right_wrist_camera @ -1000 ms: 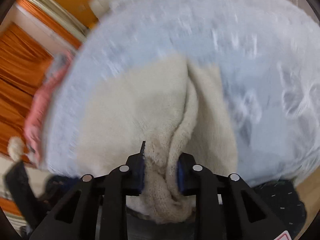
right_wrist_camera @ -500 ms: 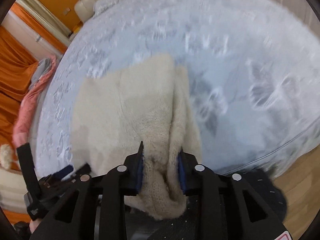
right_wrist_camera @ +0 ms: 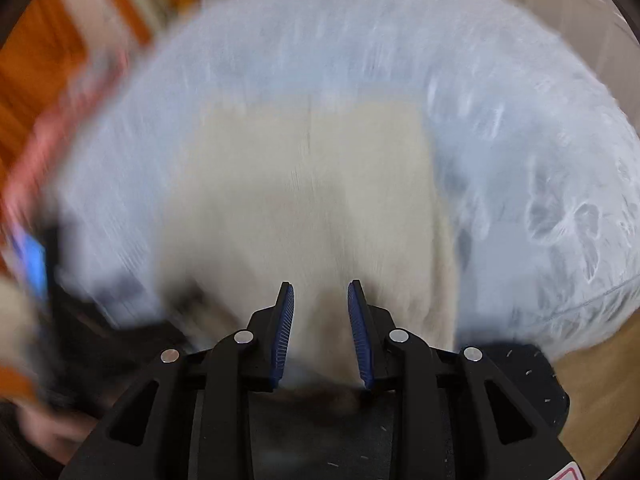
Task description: Fold small clothes
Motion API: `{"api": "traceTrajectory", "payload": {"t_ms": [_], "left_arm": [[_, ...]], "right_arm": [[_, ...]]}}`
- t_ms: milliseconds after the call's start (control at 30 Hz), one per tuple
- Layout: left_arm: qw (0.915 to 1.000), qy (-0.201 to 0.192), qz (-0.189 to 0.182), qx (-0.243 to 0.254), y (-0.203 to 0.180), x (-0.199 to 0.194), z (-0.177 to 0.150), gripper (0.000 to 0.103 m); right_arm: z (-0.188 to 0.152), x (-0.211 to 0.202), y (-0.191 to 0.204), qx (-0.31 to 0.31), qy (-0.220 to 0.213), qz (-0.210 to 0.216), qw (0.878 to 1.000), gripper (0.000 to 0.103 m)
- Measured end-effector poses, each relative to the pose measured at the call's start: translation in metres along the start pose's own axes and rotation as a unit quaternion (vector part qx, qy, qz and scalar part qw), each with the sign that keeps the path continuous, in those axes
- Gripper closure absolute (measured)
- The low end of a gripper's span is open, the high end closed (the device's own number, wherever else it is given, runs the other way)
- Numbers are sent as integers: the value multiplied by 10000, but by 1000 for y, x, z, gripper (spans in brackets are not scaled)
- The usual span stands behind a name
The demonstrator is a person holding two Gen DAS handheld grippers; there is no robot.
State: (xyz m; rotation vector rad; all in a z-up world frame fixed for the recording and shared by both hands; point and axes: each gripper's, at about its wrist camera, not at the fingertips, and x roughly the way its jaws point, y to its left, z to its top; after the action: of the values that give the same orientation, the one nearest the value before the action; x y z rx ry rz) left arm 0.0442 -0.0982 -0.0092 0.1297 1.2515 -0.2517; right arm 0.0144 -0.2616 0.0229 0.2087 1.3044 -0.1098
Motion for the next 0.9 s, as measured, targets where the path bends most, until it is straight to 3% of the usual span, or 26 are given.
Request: {"api": "traceTrajectory", "payload": {"t_ms": [67, 100, 233, 300, 367, 467, 533, 567, 600, 633, 700, 767, 800, 833, 900], "left_arm": [[10000, 60, 6, 68, -2, 0, -1, 11], [9999, -12, 59, 115, -2, -3, -2, 11], [10000, -6, 7, 53, 2, -2, -3, 11], [10000, 30, -22, -20, 2, 0, -2, 11], [9999, 89, -6, 51, -3, -5, -2, 11], [9997, -150, -90, 166, -6, -29, -4, 13], [9993, -250, -228, 165, -6, -42, -6, 13], [9989, -288, -325, 158, -5, -48, -8, 13], [9987, -288, -398, 162, -6, -52, -11, 13], [9985, -273, -445, 170, -5, -55, -14, 13], [9982, -244, -506, 187, -3, -58, -19, 13], [9984, -183, -499, 181, 1, -59, -26, 13], [9987, -140, -464, 154, 5, -58, -29, 13], [9990, -109, -416, 110, 8, -58, -31, 13], [9992, -96, -383, 11, 13, -60, -33, 13]], "right_arm": [[-7, 33, 0, 19, 559, -189, 9983, 82], [-8, 29, 1, 107, 496, -167, 9986, 81], [-4, -21, 2, 569, -425, 270, 9971, 81], [-2, -4, 3, 483, -217, 177, 9984, 79], [-3, 32, 4, 263, 342, -50, 9991, 81], [-1, -4, 4, 377, -185, 90, 9991, 82], [-1, -40, -12, 774, -899, 279, 9926, 74], [-1, -45, -21, 929, -997, 311, 9902, 71], [0, -49, -36, 1207, -1071, 349, 9863, 60], [0, -47, -45, 1363, -1040, 334, 9846, 53], [0, -31, -63, 1632, -667, 215, 9841, 50], [-4, -7, -73, 1765, -316, 554, 9822, 50], [-4, 4, -73, 1746, -207, 639, 9823, 55], [-3, 7, -68, 1652, -153, 621, 9842, 75], [9, -15, -51, 1374, -411, 850, 9860, 83]]}}
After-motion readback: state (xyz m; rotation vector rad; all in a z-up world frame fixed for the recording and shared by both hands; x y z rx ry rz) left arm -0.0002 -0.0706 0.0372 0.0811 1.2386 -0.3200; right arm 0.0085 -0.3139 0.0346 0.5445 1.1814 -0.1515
